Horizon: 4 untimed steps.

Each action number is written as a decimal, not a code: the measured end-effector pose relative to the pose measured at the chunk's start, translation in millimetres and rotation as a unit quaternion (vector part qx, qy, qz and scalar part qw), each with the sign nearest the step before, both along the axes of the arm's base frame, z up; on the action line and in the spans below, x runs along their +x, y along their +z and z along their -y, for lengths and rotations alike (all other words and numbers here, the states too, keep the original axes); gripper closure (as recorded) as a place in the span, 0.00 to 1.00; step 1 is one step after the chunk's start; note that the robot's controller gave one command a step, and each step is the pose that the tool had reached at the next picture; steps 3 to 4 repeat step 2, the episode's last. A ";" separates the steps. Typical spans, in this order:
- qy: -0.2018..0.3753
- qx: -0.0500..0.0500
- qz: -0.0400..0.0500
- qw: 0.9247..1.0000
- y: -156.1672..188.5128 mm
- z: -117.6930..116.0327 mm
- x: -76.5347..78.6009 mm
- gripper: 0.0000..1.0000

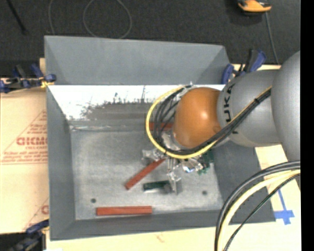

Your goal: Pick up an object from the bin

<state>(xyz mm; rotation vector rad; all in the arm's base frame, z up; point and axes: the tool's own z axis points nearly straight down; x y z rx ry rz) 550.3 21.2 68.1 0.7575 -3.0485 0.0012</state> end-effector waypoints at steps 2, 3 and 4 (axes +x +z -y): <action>0.019 0.000 0.006 1.000 175.2 30.1 -8.6 1.00; 0.019 0.000 0.006 1.000 175.2 30.1 -8.6 1.00; 0.019 0.000 0.006 1.000 175.2 30.1 -8.6 1.00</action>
Offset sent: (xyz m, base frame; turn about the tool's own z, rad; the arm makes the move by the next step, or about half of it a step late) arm 0.0000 0.0000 0.0000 0.0000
